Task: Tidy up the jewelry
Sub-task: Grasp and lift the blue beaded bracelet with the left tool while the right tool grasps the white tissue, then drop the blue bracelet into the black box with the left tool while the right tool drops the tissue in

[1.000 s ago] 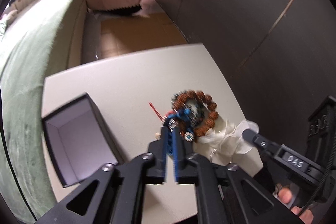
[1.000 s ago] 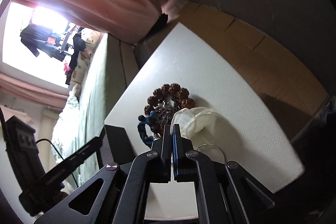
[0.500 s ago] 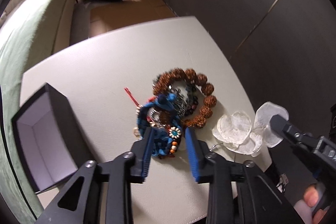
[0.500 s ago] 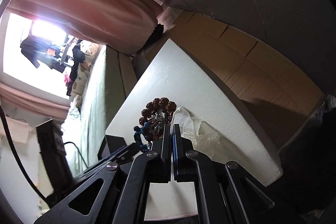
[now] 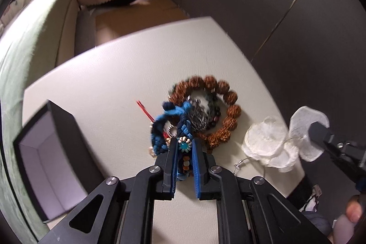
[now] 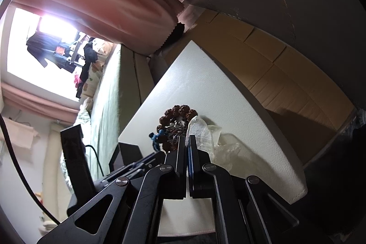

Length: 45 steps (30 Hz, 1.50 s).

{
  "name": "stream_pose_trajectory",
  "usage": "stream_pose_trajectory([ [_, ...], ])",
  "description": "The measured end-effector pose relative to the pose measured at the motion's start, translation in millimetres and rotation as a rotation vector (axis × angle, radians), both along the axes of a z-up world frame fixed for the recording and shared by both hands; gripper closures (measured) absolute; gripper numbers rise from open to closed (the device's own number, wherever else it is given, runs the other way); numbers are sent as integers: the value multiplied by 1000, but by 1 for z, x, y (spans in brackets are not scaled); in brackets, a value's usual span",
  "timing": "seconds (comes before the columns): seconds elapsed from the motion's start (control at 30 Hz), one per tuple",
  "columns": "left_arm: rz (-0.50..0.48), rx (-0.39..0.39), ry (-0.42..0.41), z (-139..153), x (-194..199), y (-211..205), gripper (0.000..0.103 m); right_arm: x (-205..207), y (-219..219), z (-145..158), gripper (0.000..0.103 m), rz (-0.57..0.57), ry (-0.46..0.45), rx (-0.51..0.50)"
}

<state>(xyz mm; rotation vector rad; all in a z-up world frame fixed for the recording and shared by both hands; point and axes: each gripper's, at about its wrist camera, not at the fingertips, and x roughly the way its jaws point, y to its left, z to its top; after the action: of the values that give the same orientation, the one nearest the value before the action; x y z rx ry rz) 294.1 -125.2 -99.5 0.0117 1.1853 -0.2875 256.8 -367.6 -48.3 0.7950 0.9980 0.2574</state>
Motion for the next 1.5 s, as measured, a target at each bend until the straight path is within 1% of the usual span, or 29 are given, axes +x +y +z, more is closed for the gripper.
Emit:
stream_pose_trajectory([
  [0.17,12,-47,-65,32,-8,22,91,-4,11,13,100,26,-46,-16],
  [0.27,35,-82,-110,51,-15,42,91,-5,19,24,100,40,-79,-43],
  [0.37,53,-117,-146,66,-22,59,91,-5,29,32,100,56,-107,-72],
  [0.53,87,-160,-200,85,-32,93,91,0,47,43,100,77,-129,-92],
  [0.67,119,-164,-235,93,-35,120,91,5,71,57,100,118,-158,-94],
  [0.83,179,-207,-215,89,-32,154,91,8,108,82,100,201,-221,-136],
  [0.97,189,-231,-198,84,-30,170,90,17,141,100,100,267,-275,-156],
  [1.03,178,-209,-192,81,-29,174,83,22,160,107,100,302,-296,-155],
  [1.07,171,-207,-187,81,-30,176,69,24,167,108,100,317,-300,-154],
  [1.1,173,-208,-189,80,-31,180,46,26,175,109,100,327,-302,-152],
  [1.13,189,-209,-206,81,-34,187,35,27,181,109,100,342,-303,-147],
  [1.17,206,-210,-228,84,-38,195,20,28,188,109,100,360,-304,-141],
  [1.2,230,-210,-253,86,-41,204,16,28,194,108,100,376,-305,-138],
  [1.33,286,-210,-276,90,-45,228,16,33,214,96,100,432,-289,-114],
  [1.5,352,-218,-267,86,-46,252,16,39,230,87,100,477,-279,-65],
])
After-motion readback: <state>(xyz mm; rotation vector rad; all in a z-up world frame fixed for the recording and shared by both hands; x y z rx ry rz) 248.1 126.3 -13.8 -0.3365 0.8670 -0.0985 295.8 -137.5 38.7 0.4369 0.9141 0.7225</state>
